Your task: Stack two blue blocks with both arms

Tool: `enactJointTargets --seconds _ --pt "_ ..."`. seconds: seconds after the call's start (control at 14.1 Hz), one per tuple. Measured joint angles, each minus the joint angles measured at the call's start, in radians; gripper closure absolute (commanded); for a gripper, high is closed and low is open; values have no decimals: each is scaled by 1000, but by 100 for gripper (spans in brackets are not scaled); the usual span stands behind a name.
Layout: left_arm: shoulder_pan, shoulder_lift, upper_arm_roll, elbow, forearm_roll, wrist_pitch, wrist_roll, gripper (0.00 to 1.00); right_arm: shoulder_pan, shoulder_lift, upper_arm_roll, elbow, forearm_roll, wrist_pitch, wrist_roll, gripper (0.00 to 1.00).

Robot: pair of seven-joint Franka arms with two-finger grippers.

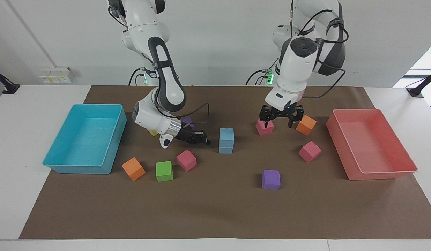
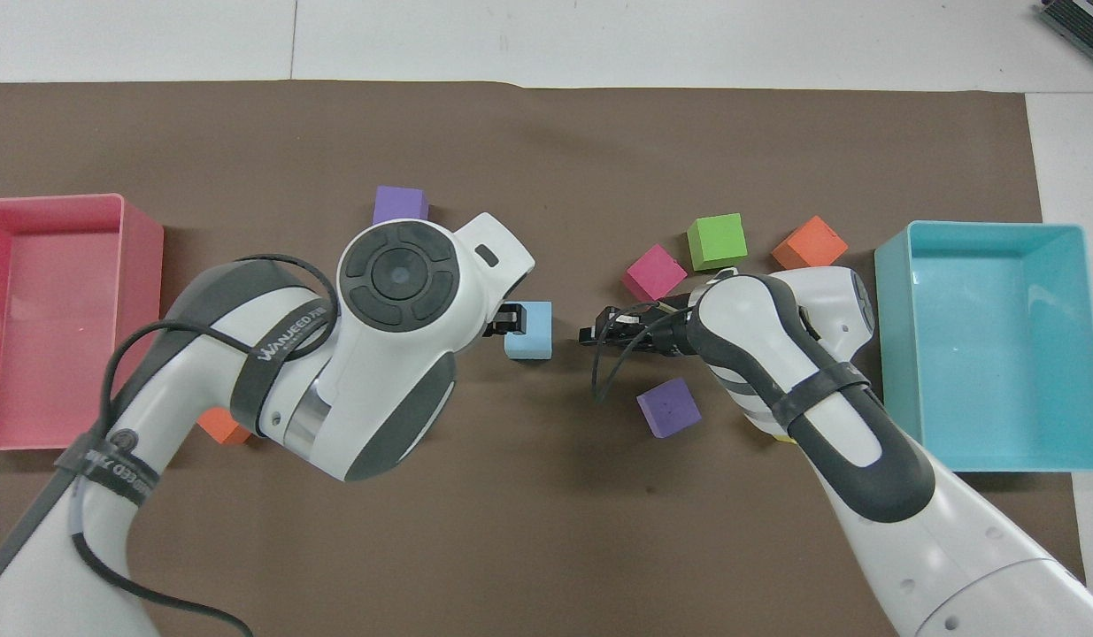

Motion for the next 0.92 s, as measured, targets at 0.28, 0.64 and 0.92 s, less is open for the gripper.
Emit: enactJointTargets --seconds 0.28,0.64,0.92 --pt "107 -84 10 27 -3 -158 185 0 0 -24 -2 0 0 0 43 0" --pt "206 -114 14 199 -66 -402 314 0 -3 -57 -6 0 -3 0 108 0" --pt "236 -113 15 310 -65 -515 379 0 -15 -109 -7 2 -176 0 254 0"
